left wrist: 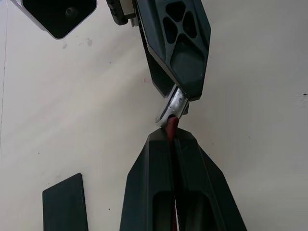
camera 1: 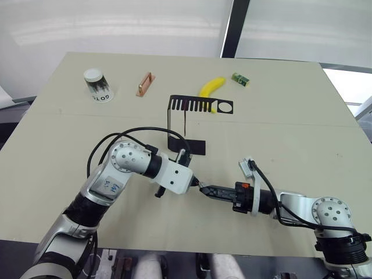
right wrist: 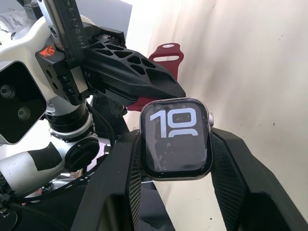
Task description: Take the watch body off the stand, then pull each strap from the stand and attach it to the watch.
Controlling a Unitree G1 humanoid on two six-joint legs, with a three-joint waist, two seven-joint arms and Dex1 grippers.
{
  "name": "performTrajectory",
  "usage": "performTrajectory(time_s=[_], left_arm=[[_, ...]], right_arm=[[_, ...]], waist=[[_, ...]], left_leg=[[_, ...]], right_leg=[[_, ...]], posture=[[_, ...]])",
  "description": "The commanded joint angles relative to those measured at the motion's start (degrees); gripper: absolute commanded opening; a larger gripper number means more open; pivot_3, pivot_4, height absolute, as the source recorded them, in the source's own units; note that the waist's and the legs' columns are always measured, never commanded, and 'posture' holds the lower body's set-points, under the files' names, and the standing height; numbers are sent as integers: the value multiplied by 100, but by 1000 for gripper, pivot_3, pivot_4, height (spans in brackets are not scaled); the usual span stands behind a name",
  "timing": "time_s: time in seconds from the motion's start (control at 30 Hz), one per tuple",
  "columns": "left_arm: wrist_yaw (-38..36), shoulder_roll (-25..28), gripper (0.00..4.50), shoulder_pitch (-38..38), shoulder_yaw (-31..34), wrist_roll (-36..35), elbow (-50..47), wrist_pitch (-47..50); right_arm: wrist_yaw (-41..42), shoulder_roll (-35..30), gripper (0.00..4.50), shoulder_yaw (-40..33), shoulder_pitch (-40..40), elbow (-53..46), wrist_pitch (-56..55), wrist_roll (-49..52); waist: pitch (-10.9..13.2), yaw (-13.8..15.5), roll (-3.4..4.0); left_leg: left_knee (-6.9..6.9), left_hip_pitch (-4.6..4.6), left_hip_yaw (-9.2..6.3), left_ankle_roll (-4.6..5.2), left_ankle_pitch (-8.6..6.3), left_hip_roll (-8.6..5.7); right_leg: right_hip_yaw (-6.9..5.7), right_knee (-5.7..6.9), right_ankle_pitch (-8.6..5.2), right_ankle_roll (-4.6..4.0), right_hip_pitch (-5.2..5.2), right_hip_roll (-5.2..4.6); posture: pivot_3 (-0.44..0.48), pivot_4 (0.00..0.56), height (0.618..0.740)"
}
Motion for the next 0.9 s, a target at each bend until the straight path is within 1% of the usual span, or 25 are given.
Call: performTrajectory(time_s=[0.03, 0.47, 0.63, 0.7, 0.73, 0.83, 0.9], left_arm=[[92, -429, 0, -128, -428, -195, -350, -80], [124, -443, 0, -129, -438, -128, -363, -134], [49, -349, 0, -83, -288, -299, -473, -78], [-107, -179, 665, 3, -110, -529, -602, 122], [-230, -7, 919, 52, -7, -621, -671, 163], [-479, 486, 2407, 185, 373, -946, -817, 289], [-663, 989, 3422, 427, 840, -1264, -773, 414]], right_arm=[[233, 226, 1518, 371, -236, -485, 87, 490], [224, 205, 1518, 402, -217, -499, 102, 460], [228, 186, 1518, 390, -191, -493, 113, 405], [248, 160, 1518, 354, -178, -516, 105, 384], [277, 131, 1518, 322, -173, -551, 91, 394], [424, 19, 1518, 213, -161, -698, 52, 361], [704, -190, 1518, 151, -126, -914, 120, 149]], waist=[[0, -1, 0], [0, 0, 0], [0, 0, 0], [0, -4, 0], [0, -10, 0], [1, -18, 2], [1, -19, 3]], left_leg=[[0, 0, 0, 0, 0, 0], [0, 0, 0, 0, 0, 0], [1, 0, 0, 0, 0, 0], [1, 0, 0, 0, 0, 0], [0, 0, -1, 0, 0, 1], [0, 0, -1, -1, 0, 5], [1, 0, -2, -1, 0, 4]], right_leg=[[0, 0, 0, 0, 0, 0], [0, 0, 0, 0, 0, 0], [0, 0, 0, 0, 0, 0], [0, 0, 0, 0, 0, 0], [0, 1, 0, 0, 0, 0], [0, 5, -1, -1, -4, 1], [0, 6, -1, -2, -4, 0]], posture=[[0, 150, 729], [0, 150, 729], [0, 150, 729], [0, 150, 729], [0, 150, 729], [0, 150, 729], [0, 150, 729]])
